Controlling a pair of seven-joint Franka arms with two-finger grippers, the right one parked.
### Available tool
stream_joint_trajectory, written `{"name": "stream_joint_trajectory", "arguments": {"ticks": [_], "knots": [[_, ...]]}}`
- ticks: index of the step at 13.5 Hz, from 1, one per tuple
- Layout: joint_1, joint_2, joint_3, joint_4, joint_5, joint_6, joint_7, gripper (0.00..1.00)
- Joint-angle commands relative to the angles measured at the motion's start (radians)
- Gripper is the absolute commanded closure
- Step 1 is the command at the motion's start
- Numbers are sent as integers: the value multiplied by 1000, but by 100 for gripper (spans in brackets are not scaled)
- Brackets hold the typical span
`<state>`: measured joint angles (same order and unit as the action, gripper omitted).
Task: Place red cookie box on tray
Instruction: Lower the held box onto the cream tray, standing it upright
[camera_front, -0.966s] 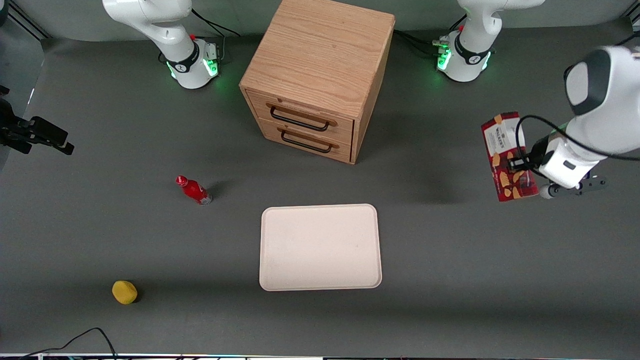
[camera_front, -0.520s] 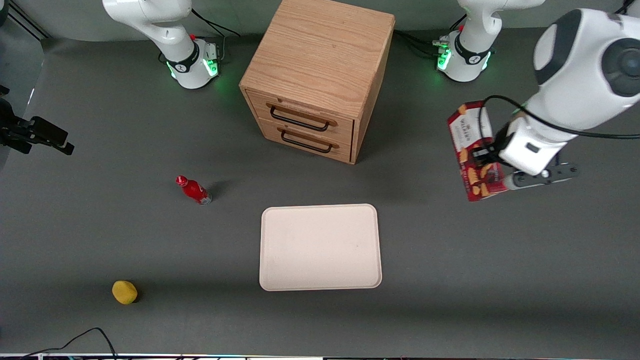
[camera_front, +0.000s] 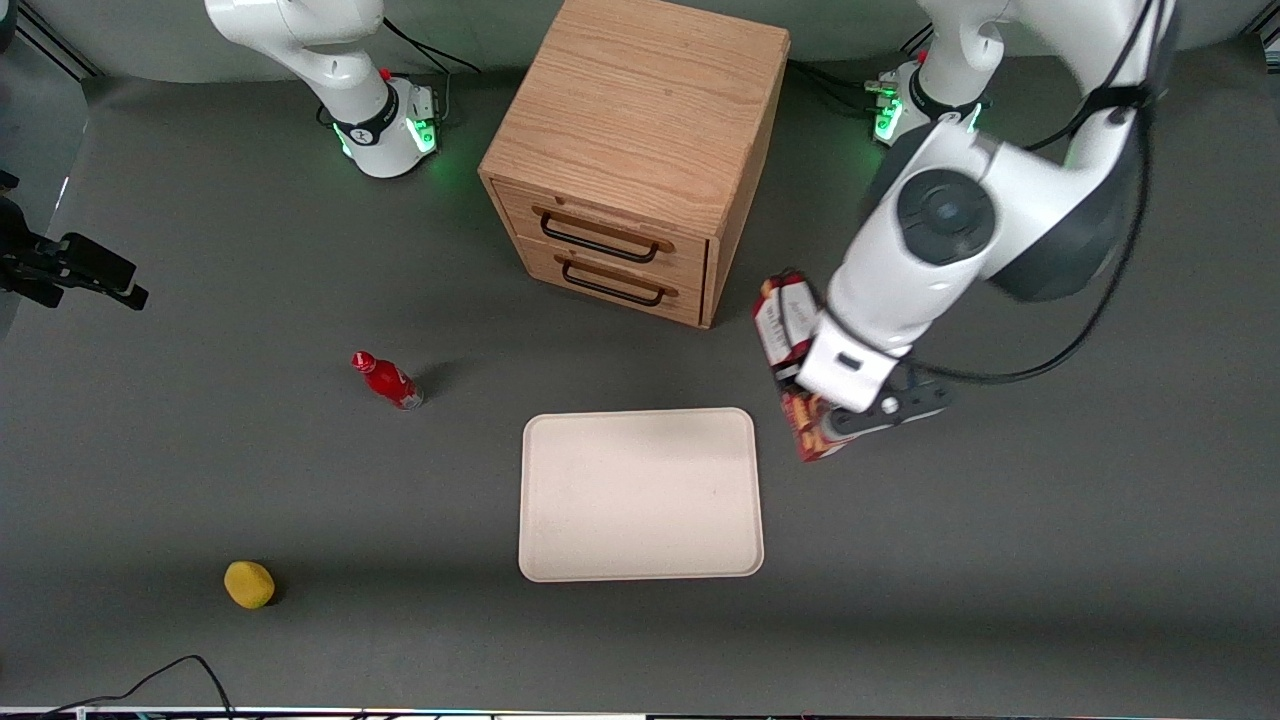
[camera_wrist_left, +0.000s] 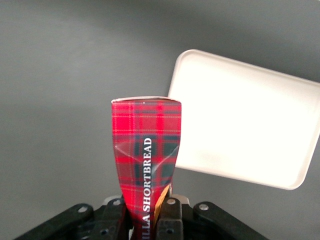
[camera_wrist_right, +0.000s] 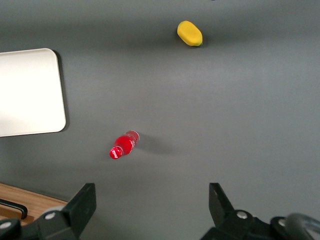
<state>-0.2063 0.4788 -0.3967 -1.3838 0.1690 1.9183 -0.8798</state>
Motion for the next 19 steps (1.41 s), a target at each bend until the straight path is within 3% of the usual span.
{"name": "stream_joint_trajectory", "arguments": {"ticks": [1, 4, 10, 19], "knots": [[-82, 154, 7, 140, 130, 56, -102, 87], [-94, 260, 15, 147, 210, 210, -278, 86], [-137, 403, 16, 221, 363, 223, -459, 86], [-197, 478, 15, 235, 491, 248, -455, 86]]}}
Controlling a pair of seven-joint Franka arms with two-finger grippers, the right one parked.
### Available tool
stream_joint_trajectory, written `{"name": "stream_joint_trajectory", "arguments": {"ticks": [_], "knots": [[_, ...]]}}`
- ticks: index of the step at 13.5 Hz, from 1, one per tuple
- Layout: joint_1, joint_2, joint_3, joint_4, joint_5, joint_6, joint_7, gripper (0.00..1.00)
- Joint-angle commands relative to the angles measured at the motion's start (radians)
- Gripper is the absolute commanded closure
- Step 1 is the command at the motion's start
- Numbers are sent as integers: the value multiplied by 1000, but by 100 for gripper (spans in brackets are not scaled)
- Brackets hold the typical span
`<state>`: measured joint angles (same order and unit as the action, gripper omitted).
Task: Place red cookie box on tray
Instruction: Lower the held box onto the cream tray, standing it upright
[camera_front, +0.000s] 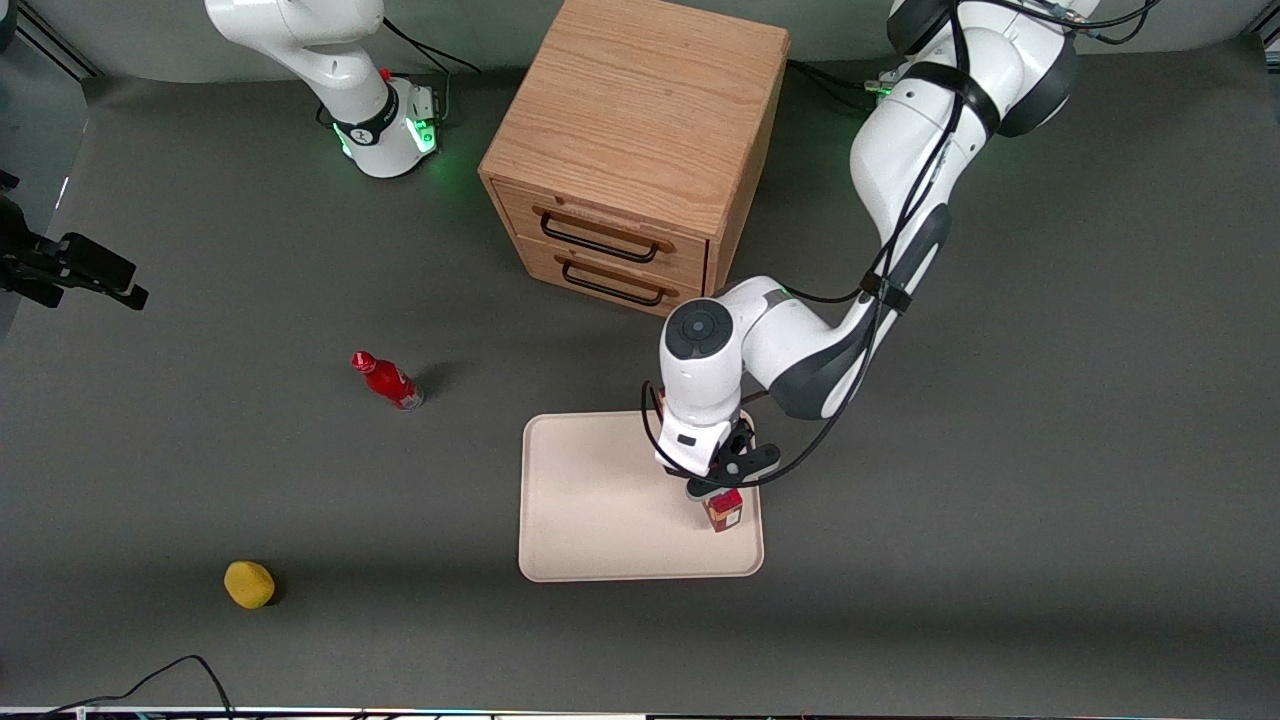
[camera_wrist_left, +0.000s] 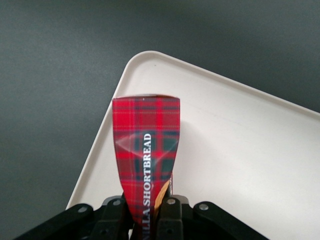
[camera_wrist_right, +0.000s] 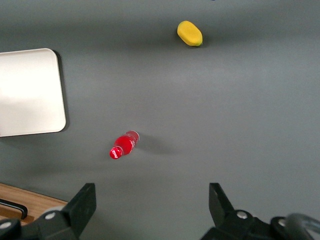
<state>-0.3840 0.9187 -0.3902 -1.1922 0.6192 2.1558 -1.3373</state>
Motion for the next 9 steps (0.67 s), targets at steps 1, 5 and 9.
{"name": "stream_joint_trajectory", "arguments": {"ticks": [1, 5, 9], "knots": [[-19, 48, 8, 43, 40, 25, 24, 86], [-27, 58, 8, 39, 42, 29, 38, 84], [-24, 72, 10, 43, 76, 44, 82, 84]]}}
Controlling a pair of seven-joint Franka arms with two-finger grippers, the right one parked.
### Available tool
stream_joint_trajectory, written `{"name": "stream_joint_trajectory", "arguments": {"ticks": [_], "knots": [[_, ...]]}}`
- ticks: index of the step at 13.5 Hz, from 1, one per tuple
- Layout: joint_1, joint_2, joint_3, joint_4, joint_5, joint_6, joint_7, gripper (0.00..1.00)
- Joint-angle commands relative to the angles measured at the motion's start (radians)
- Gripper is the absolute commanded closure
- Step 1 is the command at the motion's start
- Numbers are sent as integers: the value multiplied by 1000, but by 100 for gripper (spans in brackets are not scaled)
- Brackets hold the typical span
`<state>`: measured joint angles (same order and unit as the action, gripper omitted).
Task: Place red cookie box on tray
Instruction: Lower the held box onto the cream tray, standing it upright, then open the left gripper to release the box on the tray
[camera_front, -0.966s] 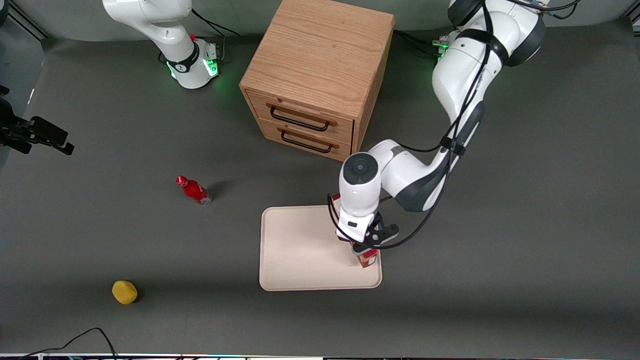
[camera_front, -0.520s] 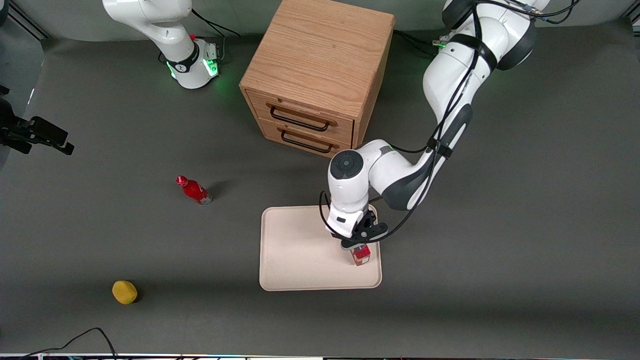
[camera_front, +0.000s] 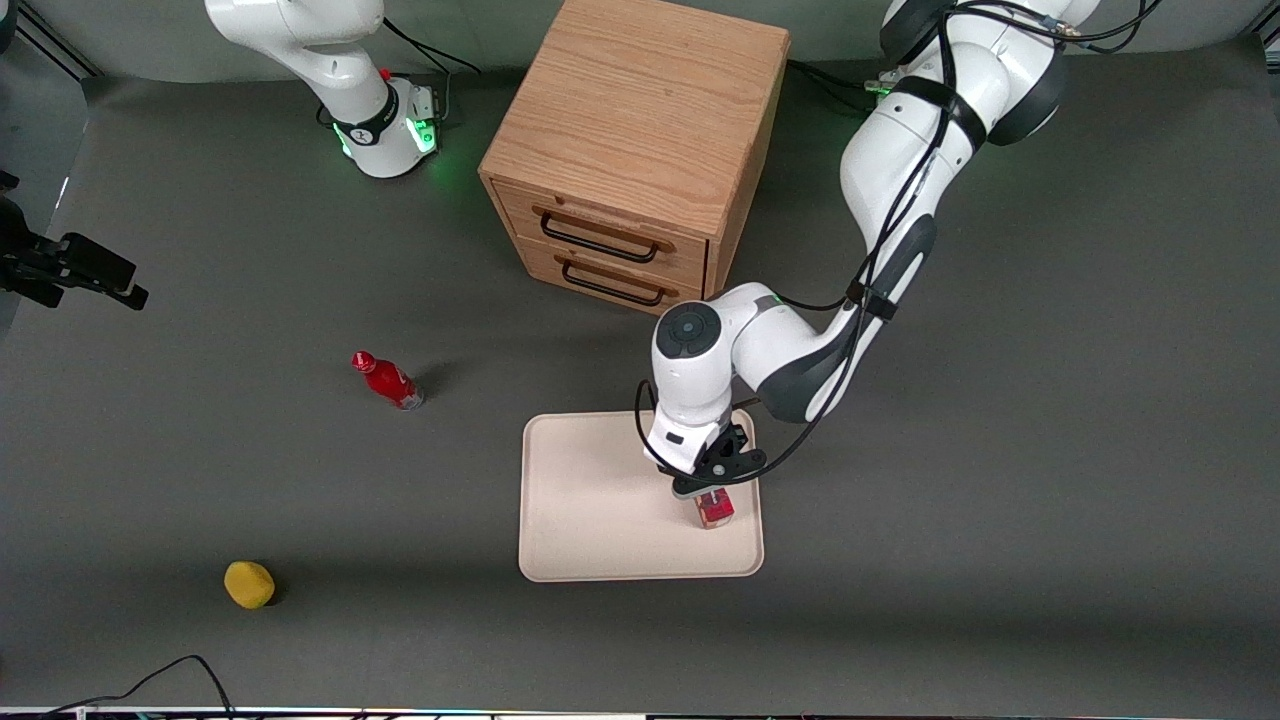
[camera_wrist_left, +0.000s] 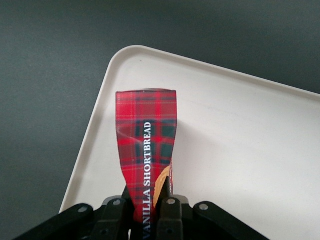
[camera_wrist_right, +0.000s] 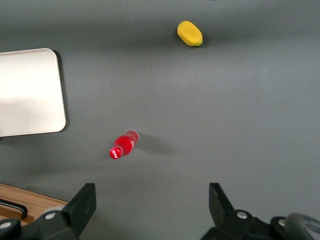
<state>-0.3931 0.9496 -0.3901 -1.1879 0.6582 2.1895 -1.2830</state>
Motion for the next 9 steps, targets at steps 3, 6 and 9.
{"name": "stream_joint_trajectory", "arguments": {"ticks": [3, 6, 9], "knots": [[-13, 47, 43, 41, 37, 78, 45, 84], [-12, 47, 45, 50, 37, 78, 68, 85], [-6, 46, 45, 73, 32, 78, 86, 85]]}}
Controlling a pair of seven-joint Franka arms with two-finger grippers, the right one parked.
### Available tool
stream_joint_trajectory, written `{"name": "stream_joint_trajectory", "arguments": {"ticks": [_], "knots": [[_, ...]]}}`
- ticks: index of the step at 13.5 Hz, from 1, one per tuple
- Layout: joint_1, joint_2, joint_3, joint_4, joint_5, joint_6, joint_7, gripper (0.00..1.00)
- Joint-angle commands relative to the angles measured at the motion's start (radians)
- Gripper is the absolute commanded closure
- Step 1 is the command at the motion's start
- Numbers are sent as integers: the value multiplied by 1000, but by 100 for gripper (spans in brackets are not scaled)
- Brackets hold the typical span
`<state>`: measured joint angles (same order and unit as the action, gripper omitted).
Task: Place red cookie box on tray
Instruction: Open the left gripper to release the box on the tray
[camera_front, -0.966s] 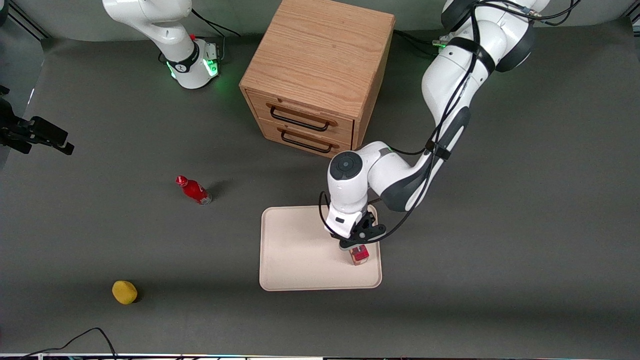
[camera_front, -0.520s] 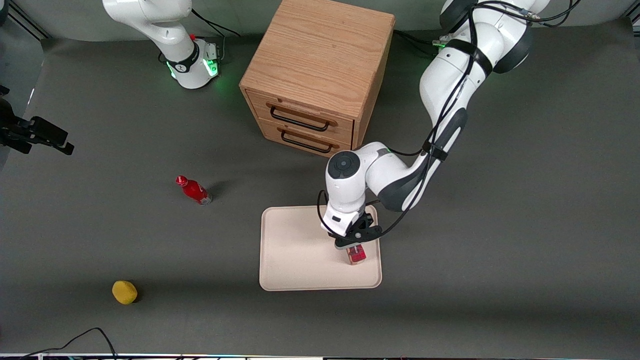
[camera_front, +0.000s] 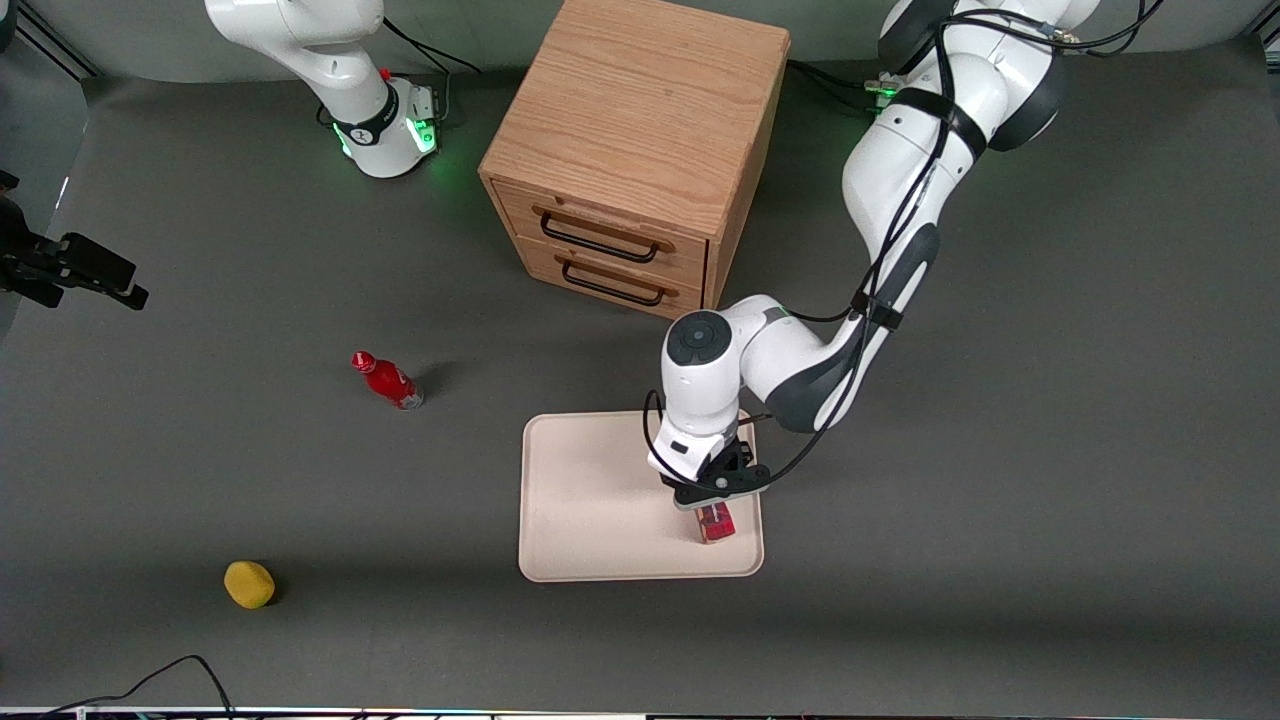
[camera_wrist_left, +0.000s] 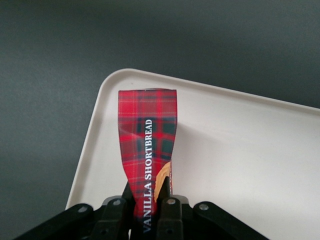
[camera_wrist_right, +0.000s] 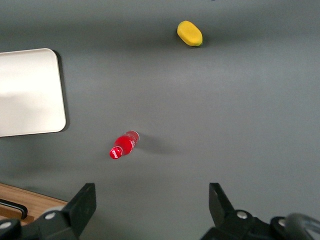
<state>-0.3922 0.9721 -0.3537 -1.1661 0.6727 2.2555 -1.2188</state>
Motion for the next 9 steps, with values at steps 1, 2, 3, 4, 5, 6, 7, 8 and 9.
{"name": "stream_joint_trajectory", "arguments": {"ticks": [1, 2, 3, 4, 5, 6, 7, 8, 9], "knots": [[1, 25, 9, 66, 12, 10, 42, 85], [1, 25, 7, 72, 11, 10, 48, 85], [3, 25, 7, 78, 11, 10, 48, 85], [6, 25, 8, 79, 11, 12, 51, 85], [7, 25, 9, 79, 11, 12, 51, 85], [7, 25, 10, 79, 11, 12, 51, 85], [6, 26, 15, 77, 11, 12, 48, 83], [6, 30, 15, 74, 11, 12, 45, 82], [3, 37, 16, 74, 11, 12, 44, 82]]}}
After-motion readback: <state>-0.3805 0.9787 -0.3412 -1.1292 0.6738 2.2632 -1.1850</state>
